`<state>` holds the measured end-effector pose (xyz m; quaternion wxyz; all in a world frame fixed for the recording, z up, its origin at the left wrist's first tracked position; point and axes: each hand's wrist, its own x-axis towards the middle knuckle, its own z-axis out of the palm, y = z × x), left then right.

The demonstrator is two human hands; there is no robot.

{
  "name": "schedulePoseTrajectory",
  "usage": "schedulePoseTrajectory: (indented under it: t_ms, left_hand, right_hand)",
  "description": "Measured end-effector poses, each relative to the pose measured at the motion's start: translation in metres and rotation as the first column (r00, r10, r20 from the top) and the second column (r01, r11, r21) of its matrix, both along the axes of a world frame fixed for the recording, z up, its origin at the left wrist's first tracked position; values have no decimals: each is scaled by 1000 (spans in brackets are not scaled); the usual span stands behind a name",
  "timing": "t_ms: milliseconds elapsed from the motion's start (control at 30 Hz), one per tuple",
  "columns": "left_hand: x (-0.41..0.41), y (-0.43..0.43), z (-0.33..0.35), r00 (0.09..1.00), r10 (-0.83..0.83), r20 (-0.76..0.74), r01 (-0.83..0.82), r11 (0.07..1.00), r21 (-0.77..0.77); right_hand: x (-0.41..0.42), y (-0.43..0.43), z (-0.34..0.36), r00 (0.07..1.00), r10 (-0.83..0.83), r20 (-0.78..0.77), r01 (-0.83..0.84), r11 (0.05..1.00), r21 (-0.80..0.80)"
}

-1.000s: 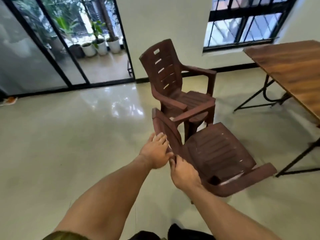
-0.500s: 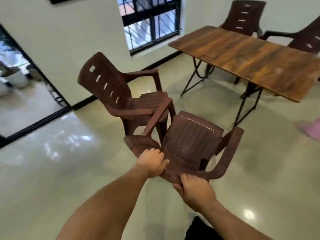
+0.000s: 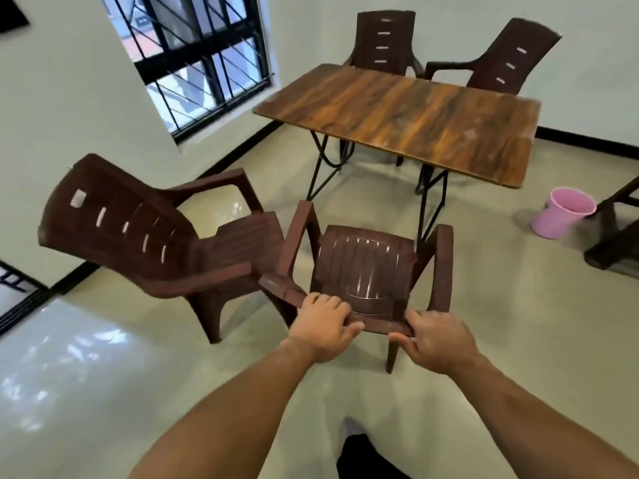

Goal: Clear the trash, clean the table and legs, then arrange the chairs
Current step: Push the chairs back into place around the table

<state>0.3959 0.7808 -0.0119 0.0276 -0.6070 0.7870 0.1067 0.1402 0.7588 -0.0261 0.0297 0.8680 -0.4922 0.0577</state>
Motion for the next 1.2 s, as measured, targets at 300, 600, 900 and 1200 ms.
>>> schedulePoseTrajectory:
  t_ms: [300, 600, 900, 1200]
  left_hand:
    - [27, -155, 7, 991, -125, 47, 115, 978, 173]
    - [13, -184, 6, 992, -121, 27, 116, 983, 143]
    - [-7, -203, 10, 973, -232, 0, 225, 944, 241]
    - [-10, -230, 15, 973, -228, -40, 230, 932, 280]
  right_hand:
    - [35, -86, -12, 980, -198, 37, 198, 980, -11]
    - [-1, -141, -2, 997, -81, 1, 80, 990, 114]
    - [-12, -135, 18, 949, -310, -58, 314, 914, 258]
    - [-4, -147, 37, 936, -328, -128, 351, 896, 270]
